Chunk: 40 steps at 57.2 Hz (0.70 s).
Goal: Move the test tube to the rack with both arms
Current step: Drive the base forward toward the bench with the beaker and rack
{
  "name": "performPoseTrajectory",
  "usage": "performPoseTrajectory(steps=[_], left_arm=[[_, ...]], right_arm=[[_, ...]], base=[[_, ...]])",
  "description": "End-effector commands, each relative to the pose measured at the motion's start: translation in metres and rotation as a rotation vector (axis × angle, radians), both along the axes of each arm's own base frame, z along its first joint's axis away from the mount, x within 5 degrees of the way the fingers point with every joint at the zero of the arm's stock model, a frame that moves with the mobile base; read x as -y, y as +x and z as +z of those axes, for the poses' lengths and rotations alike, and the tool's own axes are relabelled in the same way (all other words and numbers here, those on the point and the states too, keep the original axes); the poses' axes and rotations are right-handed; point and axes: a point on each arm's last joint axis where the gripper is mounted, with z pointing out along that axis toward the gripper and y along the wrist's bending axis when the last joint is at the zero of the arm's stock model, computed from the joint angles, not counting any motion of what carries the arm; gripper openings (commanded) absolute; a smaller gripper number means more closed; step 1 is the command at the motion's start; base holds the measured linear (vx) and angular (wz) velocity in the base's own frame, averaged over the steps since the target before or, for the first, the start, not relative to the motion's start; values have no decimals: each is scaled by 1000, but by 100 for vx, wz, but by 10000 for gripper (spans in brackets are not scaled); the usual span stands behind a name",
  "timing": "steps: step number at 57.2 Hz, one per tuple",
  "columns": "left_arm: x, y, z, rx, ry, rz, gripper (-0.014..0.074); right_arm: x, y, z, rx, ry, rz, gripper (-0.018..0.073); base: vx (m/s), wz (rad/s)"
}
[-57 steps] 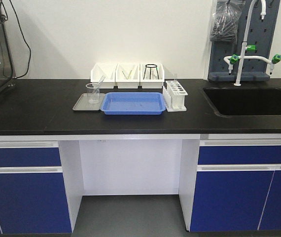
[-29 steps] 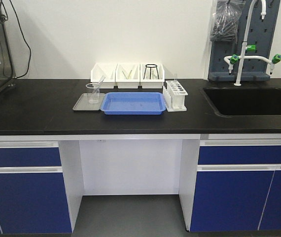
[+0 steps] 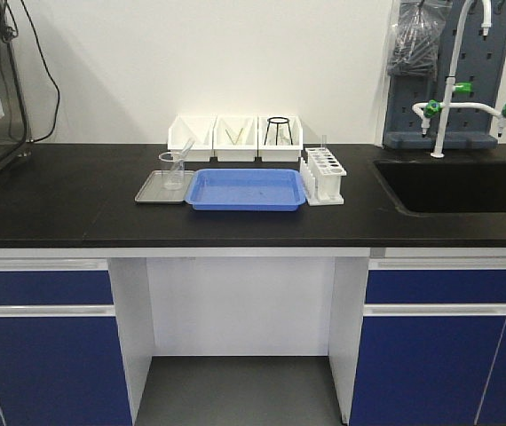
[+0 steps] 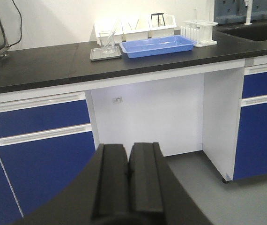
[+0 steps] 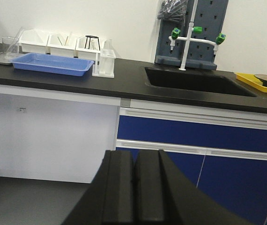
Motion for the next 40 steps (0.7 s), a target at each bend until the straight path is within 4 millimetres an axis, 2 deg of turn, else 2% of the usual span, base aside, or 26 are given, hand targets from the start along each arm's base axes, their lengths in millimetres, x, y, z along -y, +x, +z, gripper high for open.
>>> performPoseTrajectory(steps=[1,40], left_arm=[[0,-2,18,120,-23,-2,-7],[0,-2,18,120,-23,-2,-7]], right_arm=[[0,0,1,70,-19,-7,-11],[0,0,1,70,-19,-7,-11]], base=[[16,4],[25,4]])
